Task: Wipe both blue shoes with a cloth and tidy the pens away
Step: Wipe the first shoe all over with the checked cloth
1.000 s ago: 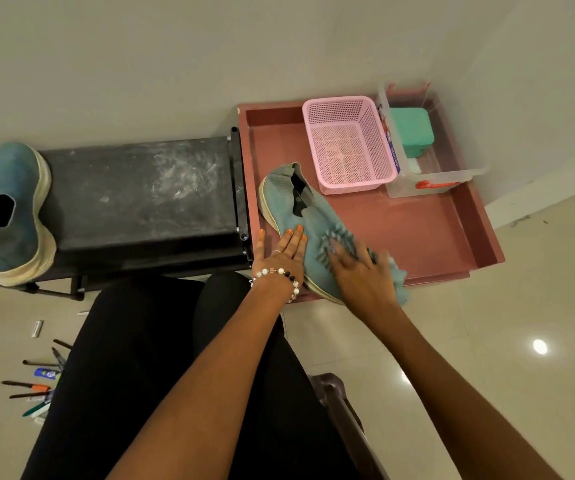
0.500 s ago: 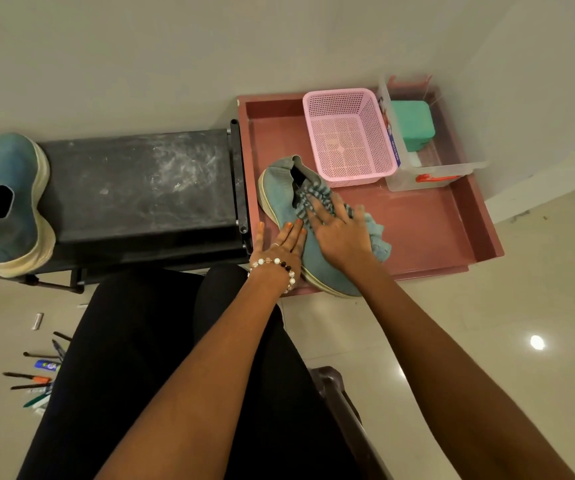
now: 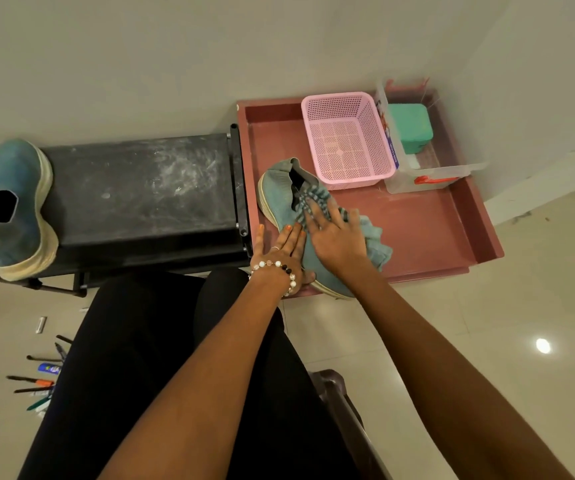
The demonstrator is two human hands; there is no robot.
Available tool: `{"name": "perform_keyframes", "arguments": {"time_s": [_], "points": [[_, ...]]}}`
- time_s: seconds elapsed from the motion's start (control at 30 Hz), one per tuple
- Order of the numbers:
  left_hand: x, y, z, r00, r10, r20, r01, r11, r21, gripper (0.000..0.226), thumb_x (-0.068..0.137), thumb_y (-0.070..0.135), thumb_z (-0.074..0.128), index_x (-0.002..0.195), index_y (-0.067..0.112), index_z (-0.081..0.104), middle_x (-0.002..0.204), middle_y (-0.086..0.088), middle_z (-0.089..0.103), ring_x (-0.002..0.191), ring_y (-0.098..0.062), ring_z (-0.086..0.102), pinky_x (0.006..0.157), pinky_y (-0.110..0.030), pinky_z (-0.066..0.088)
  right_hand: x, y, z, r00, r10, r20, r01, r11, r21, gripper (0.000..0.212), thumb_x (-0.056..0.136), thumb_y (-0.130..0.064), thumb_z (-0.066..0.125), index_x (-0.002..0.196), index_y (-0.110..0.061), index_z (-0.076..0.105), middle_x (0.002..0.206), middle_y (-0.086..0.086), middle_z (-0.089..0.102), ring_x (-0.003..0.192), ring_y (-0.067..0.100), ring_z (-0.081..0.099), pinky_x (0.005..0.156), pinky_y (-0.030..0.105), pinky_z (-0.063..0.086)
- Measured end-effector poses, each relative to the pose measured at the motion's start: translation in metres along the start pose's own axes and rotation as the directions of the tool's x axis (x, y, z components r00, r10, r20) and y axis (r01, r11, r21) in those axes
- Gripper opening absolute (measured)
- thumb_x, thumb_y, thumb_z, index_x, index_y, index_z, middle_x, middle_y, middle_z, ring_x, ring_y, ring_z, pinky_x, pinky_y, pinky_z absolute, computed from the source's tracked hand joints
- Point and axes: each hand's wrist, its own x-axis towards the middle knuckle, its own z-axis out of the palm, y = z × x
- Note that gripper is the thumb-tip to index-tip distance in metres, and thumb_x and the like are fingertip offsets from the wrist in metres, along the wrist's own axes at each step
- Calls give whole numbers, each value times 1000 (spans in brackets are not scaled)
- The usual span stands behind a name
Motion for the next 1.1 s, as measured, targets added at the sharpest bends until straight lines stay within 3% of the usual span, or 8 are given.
{"name": "perform_keyframes", "arguments": {"time_s": [0.17,0.3,0.5,0.7,0.9,0.97,1.03,1.1], "points": [[0,0,1,1000,2,-16,-2,1000,0,74,98,58,20,150,20,-17,155,6,-29,143,-9,-24,95,-54,-33,-22,9,12,1000,4,-4,-4,1000,15,54,100,-23,29,151,-19,14,160,-2,3,145,29,4,105,51,23],[-2,0,2,1000,10,-26,-10,1000,0,74,99,55,21,150,19,-20,154,4,-33,142,-10,-27,93,-54,-33,-74,6,28,990,73,120,-85,992,91,61,96,-21,39,151,-21,12,159,-4,2,145,29,-1,104,54,22],[-2,3,0,1000,-16,-6,16,999,49,71,100,53,20,151,19,-17,156,4,-29,143,-11,-24,105,-59,-24,-28,-9,4,993,90,83,-99,988,119,57,99,-24,31,151,-16,8,160,0,-5,145,31,-5,108,56,17],[-2,2,-2,1000,-16,0,16,999,34,70,100,52,19,151,20,-17,155,6,-29,143,-9,-24,103,-59,-25,-23,7,9,999,32,41,-33,999,26,53,101,-22,26,151,-19,9,160,-3,-2,145,28,-1,107,54,18],[-4,3,1,1000,-3,-9,3,1000,-16,72,100,52,21,150,19,-19,154,5,-32,143,-10,-25,105,-58,-24,-101,6,24,987,118,108,-140,962,233,59,88,-13,47,144,-26,33,153,-6,26,141,26,14,102,50,25],[-6,6,0,999,-15,-49,15,1000,-15,73,100,51,24,151,17,-14,157,3,-26,145,-11,-21,108,-55,-21,-114,21,16,974,167,156,-225,822,523,54,82,-7,48,130,-31,54,137,-1,50,127,23,39,98,40,36],[-9,11,-2,988,-7,-154,7,1000,4,65,100,45,31,154,14,10,162,-4,1,149,-17,-1,113,-52,-15,-126,45,2,926,292,238,-349,431,832,46,79,6,44,108,-17,71,102,4,69,93,18,60,84,28,48],[-12,15,-7,936,69,-345,-48,997,67,40,99,32,40,132,15,54,139,-7,50,132,-22,41,117,-48,-6,-136,64,-7,810,516,277,-341,30,940,40,78,12,39,91,-7,72,75,3,67,73,19,61,72,30,53]]}}
